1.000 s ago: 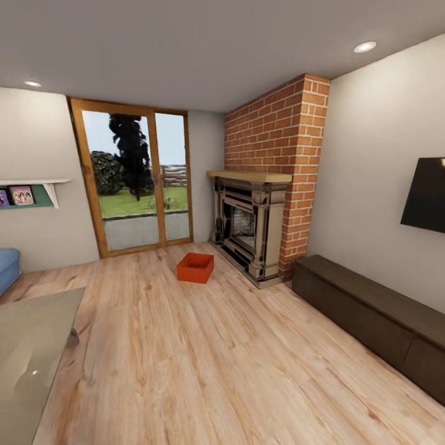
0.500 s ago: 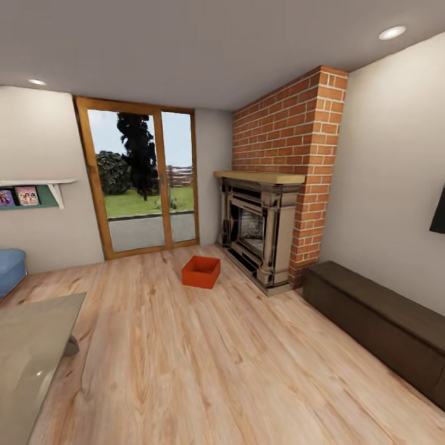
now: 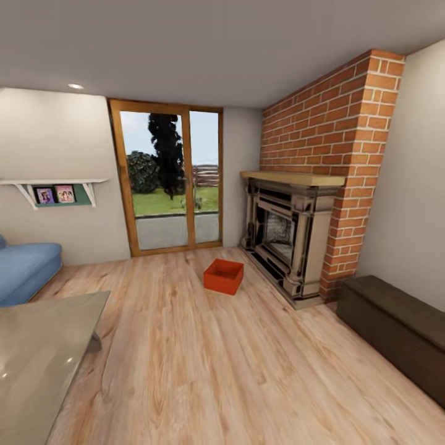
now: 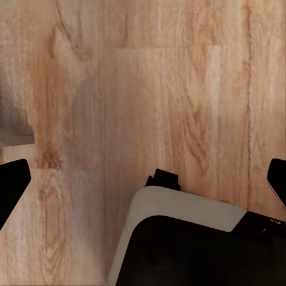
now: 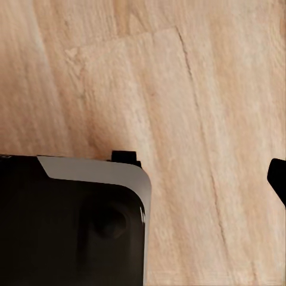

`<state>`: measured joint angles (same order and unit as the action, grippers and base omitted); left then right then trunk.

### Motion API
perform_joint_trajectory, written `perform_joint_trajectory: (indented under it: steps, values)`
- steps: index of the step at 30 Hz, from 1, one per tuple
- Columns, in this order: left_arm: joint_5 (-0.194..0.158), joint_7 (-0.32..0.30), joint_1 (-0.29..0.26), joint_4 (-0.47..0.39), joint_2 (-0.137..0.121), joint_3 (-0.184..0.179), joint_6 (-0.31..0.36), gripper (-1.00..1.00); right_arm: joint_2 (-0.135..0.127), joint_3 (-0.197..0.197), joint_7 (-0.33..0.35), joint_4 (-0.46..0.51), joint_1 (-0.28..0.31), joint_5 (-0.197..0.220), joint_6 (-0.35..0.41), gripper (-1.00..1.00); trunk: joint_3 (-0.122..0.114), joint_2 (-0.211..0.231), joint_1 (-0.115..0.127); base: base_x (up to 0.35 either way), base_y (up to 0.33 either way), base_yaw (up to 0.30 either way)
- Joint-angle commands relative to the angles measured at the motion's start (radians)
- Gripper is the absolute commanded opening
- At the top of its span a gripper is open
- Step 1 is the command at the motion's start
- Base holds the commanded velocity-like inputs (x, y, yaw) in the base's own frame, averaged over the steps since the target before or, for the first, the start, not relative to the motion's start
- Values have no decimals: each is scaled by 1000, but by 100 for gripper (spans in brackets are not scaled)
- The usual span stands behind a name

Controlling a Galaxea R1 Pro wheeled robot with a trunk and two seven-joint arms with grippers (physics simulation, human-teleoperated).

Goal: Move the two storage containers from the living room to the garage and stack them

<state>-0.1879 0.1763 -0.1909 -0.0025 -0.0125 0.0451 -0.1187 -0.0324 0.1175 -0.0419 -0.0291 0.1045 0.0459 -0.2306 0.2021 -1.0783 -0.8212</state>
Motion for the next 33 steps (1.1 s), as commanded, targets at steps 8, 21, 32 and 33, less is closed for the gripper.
perform_joint_trajectory:
  steps: [8, 21, 32, 33]
  values:
    - [-4, 0, -1, 1, 0, 4, -4, 100, 0, 8, -3, -3, 1, 5, -6, 100, 1, -1, -1, 326, 0, 264]
    - [-4, 0, -1, 1, 0, 4, -4, 100, 0, 11, -1, -3, 1, -7, -3, 100, 1, -1, -1, 326, 0, 124]
    - [-4, 0, -1, 1, 0, 4, -3, 100, 0, 11, -1, -3, 1, -9, -2, 100, 1, -1, -1, 326, 0, 0]
    - [-4, 0, -1, 1, 0, 4, -3, 100, 0, 11, -1, -3, 1, -8, -2, 100, 1, -1, -1, 326, 0, 0]
